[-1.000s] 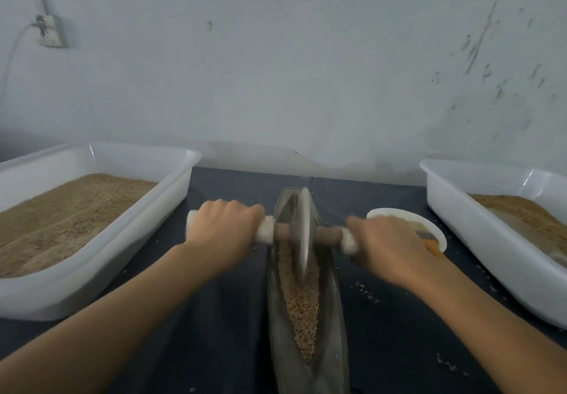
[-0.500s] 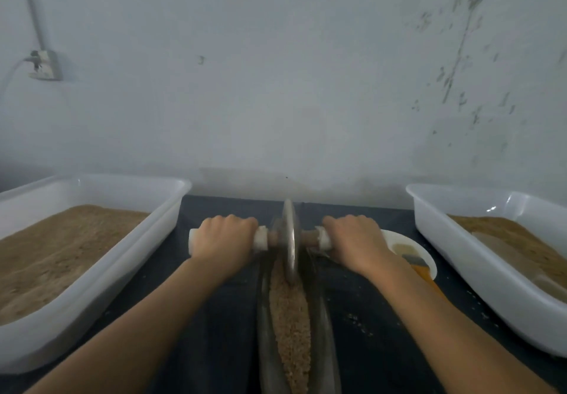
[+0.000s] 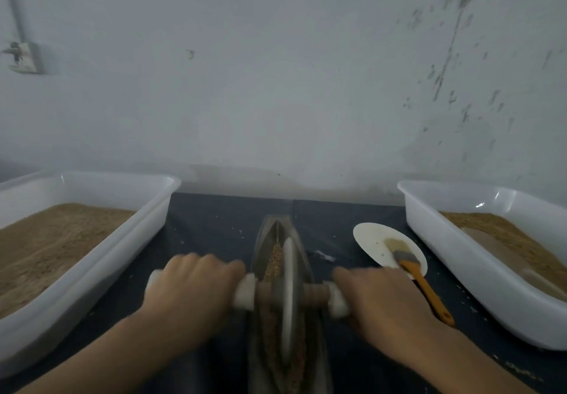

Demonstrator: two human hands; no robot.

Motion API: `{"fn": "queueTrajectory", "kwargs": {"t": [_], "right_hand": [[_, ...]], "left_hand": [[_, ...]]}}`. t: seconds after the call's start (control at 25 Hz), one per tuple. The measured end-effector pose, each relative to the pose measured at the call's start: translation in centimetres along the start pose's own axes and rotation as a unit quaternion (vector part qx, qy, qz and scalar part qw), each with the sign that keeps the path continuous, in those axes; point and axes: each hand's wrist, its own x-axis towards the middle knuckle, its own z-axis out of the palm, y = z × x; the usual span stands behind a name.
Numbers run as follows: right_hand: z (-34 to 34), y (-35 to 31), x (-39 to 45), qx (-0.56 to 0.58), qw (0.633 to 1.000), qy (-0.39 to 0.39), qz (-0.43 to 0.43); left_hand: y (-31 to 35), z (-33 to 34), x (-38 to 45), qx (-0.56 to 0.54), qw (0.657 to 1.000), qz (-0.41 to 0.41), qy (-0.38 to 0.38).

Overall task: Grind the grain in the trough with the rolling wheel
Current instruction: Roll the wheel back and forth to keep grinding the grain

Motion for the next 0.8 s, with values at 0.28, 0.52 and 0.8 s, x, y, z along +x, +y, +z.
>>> {"fn": "queueTrajectory", "kwargs": {"t": [0.28, 0.52, 0.8], "right_hand": [[1.3, 1.6, 8.2, -0.045, 0.995, 0.062, 0.062], [0.1, 0.1, -2.3, -0.037, 0.995, 0.081, -0.049], [0.4, 0.8, 4.8, -0.045, 0.997, 0.047, 0.038]], "left_hand": [[-0.4, 1.5, 7.1, 0.044, 0.997, -0.018, 0.061], [0.1, 0.1, -2.4, -0.003, 0.999, 0.037, -0.007], [-0.6, 1.7, 4.0, 0.021, 0.998, -0.025, 0.050]]}}
